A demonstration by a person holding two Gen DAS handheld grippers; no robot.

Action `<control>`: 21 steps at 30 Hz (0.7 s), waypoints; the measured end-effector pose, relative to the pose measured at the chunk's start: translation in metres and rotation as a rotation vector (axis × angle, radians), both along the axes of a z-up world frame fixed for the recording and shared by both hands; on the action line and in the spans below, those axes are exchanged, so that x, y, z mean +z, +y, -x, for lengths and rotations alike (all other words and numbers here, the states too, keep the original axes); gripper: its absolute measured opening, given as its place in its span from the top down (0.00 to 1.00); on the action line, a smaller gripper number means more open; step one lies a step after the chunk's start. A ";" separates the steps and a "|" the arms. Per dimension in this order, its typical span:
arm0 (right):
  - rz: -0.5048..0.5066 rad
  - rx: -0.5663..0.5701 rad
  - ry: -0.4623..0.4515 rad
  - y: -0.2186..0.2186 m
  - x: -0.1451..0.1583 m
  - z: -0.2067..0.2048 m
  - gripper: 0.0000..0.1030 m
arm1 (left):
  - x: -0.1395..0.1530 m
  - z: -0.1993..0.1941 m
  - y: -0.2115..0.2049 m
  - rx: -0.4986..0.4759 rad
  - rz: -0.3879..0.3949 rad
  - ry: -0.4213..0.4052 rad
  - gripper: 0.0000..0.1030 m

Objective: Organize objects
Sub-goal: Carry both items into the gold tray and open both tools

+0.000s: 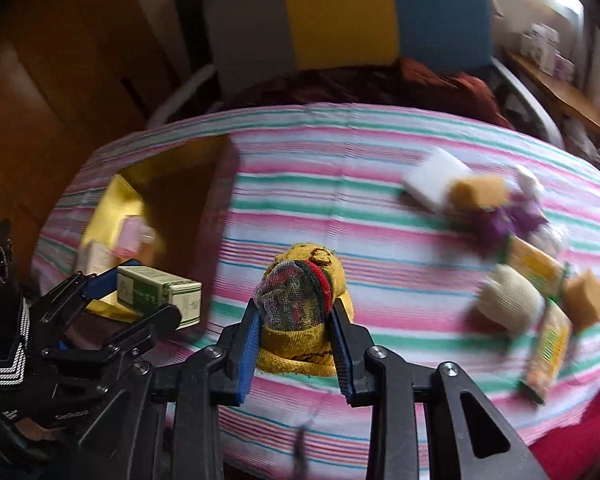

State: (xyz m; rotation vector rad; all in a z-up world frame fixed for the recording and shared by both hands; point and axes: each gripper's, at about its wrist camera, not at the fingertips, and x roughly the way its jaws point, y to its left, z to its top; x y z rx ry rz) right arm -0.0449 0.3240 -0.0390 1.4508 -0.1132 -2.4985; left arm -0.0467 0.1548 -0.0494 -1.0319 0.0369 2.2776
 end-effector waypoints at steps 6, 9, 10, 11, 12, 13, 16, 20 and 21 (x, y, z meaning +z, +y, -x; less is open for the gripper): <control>0.018 0.096 0.028 -0.060 0.006 0.018 0.69 | 0.016 0.026 -0.064 0.166 -0.001 0.052 0.26; 0.007 0.128 0.027 -0.086 0.004 0.027 0.69 | 0.020 0.045 -0.096 0.253 0.015 0.073 0.26; 0.000 0.133 0.022 -0.096 0.001 0.031 0.69 | 0.020 0.049 -0.103 0.270 0.022 0.080 0.26; -0.003 0.137 0.019 -0.100 -0.001 0.033 0.69 | 0.020 0.058 -0.112 0.294 0.038 0.087 0.26; -0.003 0.147 0.013 -0.105 -0.003 0.035 0.69 | 0.020 0.066 -0.120 0.310 0.057 0.092 0.26; -0.001 0.159 0.002 -0.112 -0.006 0.038 0.68 | 0.018 0.073 -0.125 0.321 0.075 0.095 0.26; -0.005 0.183 -0.033 -0.129 -0.017 0.043 0.64 | 0.015 0.098 -0.140 0.364 0.130 0.109 0.25; 0.001 0.226 -0.068 -0.147 -0.031 0.040 0.46 | 0.007 0.127 -0.156 0.425 0.174 0.103 0.22; -0.002 0.235 -0.070 -0.151 -0.034 0.038 0.40 | 0.006 0.130 -0.157 0.436 0.178 0.098 0.20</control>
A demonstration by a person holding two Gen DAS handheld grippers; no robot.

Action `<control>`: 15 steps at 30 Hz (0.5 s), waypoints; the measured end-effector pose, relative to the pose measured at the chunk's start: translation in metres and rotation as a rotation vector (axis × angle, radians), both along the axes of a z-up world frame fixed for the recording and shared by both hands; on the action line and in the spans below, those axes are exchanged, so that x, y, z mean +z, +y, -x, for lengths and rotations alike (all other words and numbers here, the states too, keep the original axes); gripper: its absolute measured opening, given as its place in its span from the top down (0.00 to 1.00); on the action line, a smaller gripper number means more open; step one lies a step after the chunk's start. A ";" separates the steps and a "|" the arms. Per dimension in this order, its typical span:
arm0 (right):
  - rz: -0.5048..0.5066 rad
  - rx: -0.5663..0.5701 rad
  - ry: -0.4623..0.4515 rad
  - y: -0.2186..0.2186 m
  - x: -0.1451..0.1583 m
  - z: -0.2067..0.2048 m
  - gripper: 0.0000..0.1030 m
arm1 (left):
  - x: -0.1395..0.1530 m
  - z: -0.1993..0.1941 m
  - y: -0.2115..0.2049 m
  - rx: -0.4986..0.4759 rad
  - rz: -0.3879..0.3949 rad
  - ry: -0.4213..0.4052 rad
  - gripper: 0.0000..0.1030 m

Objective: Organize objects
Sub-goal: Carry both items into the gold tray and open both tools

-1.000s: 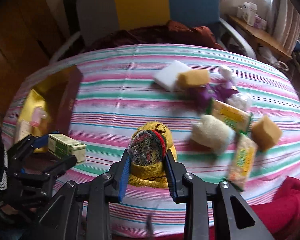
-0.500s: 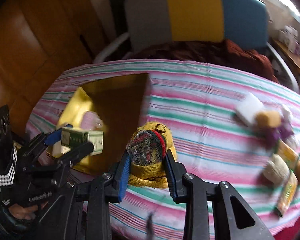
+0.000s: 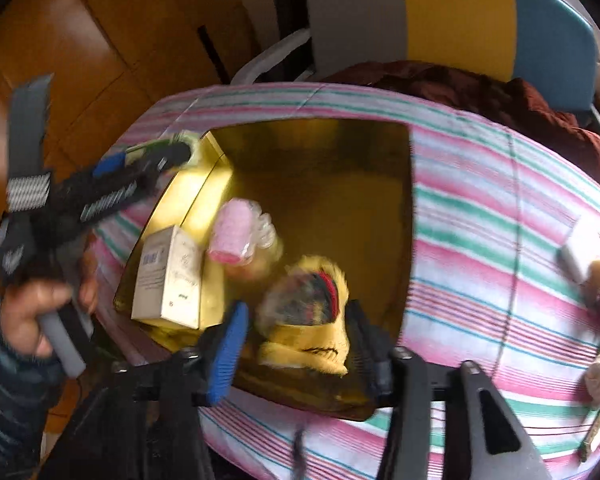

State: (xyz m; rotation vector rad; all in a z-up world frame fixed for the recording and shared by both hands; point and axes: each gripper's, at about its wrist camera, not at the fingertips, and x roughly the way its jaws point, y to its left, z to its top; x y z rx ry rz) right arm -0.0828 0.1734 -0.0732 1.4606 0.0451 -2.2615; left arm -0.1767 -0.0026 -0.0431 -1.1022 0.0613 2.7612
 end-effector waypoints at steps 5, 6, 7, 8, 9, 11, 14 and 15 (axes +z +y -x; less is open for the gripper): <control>-0.027 0.020 0.014 -0.008 -0.007 -0.011 0.32 | 0.002 -0.014 -0.005 0.026 -0.016 0.011 0.12; -0.033 0.019 0.028 -0.010 -0.007 -0.013 0.32 | 0.003 -0.021 -0.004 0.031 -0.012 0.020 0.12; -0.043 0.014 0.055 -0.010 -0.005 -0.017 0.32 | 0.004 -0.026 -0.004 0.033 -0.011 0.025 0.12; -0.051 0.011 0.072 -0.012 -0.003 -0.018 0.32 | 0.005 -0.034 -0.003 0.037 -0.017 0.032 0.12; -0.060 0.003 0.093 -0.013 -0.001 -0.021 0.31 | 0.005 -0.039 -0.002 0.041 -0.022 0.036 0.11; -0.068 -0.020 0.133 -0.011 0.004 -0.025 0.30 | 0.007 -0.051 0.000 0.049 -0.031 0.049 0.08; -0.083 -0.066 0.192 -0.008 0.010 -0.030 0.30 | 0.010 -0.073 0.007 0.053 -0.039 0.073 0.07; -0.088 -0.083 0.217 -0.006 0.012 -0.033 0.30 | 0.012 -0.080 0.009 0.052 -0.041 0.082 0.07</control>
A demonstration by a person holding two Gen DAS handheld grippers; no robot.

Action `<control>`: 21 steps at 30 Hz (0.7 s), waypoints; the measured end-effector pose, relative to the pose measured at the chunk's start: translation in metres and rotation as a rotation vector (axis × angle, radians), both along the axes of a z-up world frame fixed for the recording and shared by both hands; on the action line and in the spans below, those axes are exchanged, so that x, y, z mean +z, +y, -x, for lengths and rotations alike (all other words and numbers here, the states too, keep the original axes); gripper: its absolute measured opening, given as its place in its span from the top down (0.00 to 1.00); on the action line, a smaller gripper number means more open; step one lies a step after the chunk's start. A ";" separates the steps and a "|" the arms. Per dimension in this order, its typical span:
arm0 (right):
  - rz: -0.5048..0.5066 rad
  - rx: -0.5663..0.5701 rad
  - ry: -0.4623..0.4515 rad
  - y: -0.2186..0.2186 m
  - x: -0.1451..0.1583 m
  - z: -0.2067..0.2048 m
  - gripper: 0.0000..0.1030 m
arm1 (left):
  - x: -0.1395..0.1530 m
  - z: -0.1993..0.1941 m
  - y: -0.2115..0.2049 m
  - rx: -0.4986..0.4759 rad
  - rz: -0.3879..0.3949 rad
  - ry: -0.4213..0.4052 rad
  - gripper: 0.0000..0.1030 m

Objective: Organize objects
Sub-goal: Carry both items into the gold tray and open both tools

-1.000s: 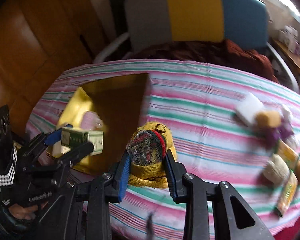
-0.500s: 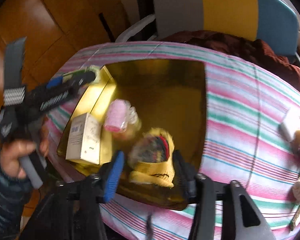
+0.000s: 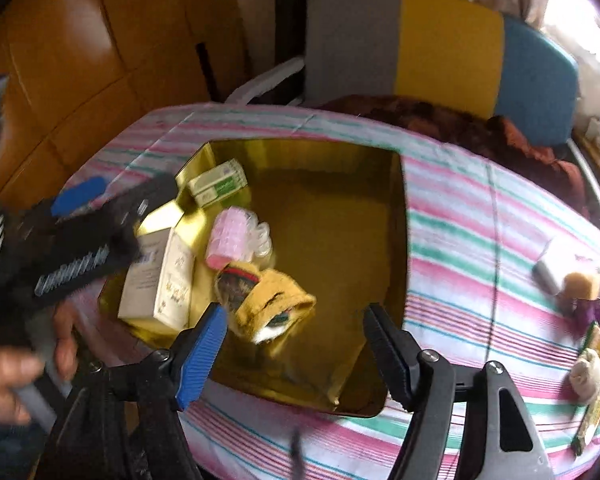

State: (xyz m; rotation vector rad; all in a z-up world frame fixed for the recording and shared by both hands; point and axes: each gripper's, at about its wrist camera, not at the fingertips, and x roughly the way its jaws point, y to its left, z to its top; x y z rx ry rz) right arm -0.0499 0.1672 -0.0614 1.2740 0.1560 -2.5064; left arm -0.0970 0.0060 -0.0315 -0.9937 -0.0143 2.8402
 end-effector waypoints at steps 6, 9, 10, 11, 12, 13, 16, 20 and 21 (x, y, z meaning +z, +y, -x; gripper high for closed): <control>-0.005 -0.057 0.091 0.004 0.010 -0.007 0.30 | 0.007 -0.025 0.007 -0.012 0.012 0.033 0.06; -0.003 -0.071 0.118 0.006 0.014 -0.011 0.30 | 0.012 -0.033 0.010 -0.009 0.031 0.053 0.06; 0.001 -0.073 0.124 0.007 0.015 -0.012 0.30 | 0.014 -0.036 0.010 -0.007 0.034 0.058 0.06; 0.004 -0.075 0.128 0.008 0.015 -0.012 0.30 | 0.016 -0.038 0.010 -0.005 0.038 0.065 0.06; 0.004 -0.076 0.131 0.008 0.015 -0.012 0.30 | 0.018 -0.040 0.011 -0.003 0.046 0.072 0.06; 0.005 -0.081 0.141 0.009 0.016 -0.013 0.30 | 0.019 -0.043 0.012 -0.003 0.053 0.077 0.05; 0.002 -0.091 0.151 0.014 0.016 -0.016 0.30 | 0.024 -0.048 0.014 -0.005 0.072 0.094 0.05; 0.003 -0.113 0.149 0.021 0.014 -0.015 0.30 | 0.028 -0.054 0.017 -0.007 0.090 0.108 0.04; 0.002 -0.117 0.147 0.022 0.014 -0.016 0.30 | 0.029 -0.056 0.018 -0.006 0.100 0.116 0.04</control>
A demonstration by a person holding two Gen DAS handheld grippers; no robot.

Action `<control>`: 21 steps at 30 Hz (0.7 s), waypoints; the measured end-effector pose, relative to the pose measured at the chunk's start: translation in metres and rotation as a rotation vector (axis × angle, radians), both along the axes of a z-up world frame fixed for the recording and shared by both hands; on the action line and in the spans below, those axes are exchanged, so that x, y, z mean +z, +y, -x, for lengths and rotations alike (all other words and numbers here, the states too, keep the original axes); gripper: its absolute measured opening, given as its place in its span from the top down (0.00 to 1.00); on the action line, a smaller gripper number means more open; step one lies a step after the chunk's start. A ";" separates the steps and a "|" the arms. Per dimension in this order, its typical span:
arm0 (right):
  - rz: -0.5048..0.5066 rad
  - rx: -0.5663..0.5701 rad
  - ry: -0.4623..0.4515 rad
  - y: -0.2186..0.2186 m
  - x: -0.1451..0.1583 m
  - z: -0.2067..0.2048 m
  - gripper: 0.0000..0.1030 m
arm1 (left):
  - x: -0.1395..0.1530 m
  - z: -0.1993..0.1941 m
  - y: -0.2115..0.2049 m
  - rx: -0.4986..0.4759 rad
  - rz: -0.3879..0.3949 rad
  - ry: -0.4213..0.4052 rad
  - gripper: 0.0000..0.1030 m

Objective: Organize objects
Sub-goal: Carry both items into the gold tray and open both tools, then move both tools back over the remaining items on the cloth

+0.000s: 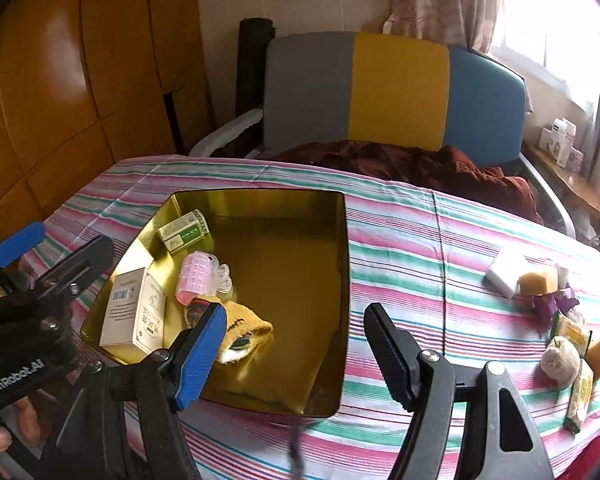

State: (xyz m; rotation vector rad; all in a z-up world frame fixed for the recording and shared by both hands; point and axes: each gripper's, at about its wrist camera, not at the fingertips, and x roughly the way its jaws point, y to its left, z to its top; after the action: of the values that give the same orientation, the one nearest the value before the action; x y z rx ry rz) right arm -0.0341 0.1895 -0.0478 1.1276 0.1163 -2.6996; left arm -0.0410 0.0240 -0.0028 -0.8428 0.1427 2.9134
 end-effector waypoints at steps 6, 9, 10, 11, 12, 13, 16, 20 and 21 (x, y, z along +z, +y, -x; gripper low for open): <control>0.018 -0.026 0.004 0.012 0.000 -0.001 0.30 | 0.003 -0.007 0.008 -0.010 0.036 0.020 0.04; 0.025 -0.036 0.008 0.018 0.001 -0.002 0.30 | 0.004 -0.009 0.014 -0.024 0.046 0.021 0.04; 0.026 -0.041 0.009 0.020 0.001 -0.002 0.30 | 0.003 -0.010 0.016 -0.028 0.050 0.021 0.04; 0.027 -0.047 0.009 0.023 0.001 -0.002 0.30 | 0.003 -0.011 0.019 -0.035 0.055 0.021 0.04; 0.027 -0.053 0.008 0.026 0.001 -0.002 0.30 | 0.002 -0.012 0.021 -0.040 0.056 0.019 0.04; 0.028 -0.058 0.006 0.029 0.000 -0.002 0.30 | 0.002 -0.012 0.023 -0.046 0.059 0.016 0.04; 0.034 -0.082 0.000 0.039 -0.002 -0.001 0.30 | 0.000 -0.014 0.031 -0.064 0.072 0.014 0.04; 0.039 -0.121 -0.010 0.058 -0.005 0.000 0.30 | -0.002 -0.015 0.042 -0.090 0.088 0.004 0.04; 0.038 -0.128 -0.012 0.062 -0.005 0.000 0.30 | -0.003 -0.016 0.045 -0.097 0.091 0.002 0.04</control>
State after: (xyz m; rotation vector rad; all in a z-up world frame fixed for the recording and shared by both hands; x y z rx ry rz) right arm -0.0343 0.2514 -0.0527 1.1775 -0.0099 -2.7925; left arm -0.0254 0.0691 -0.0057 -0.8218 0.3103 2.8358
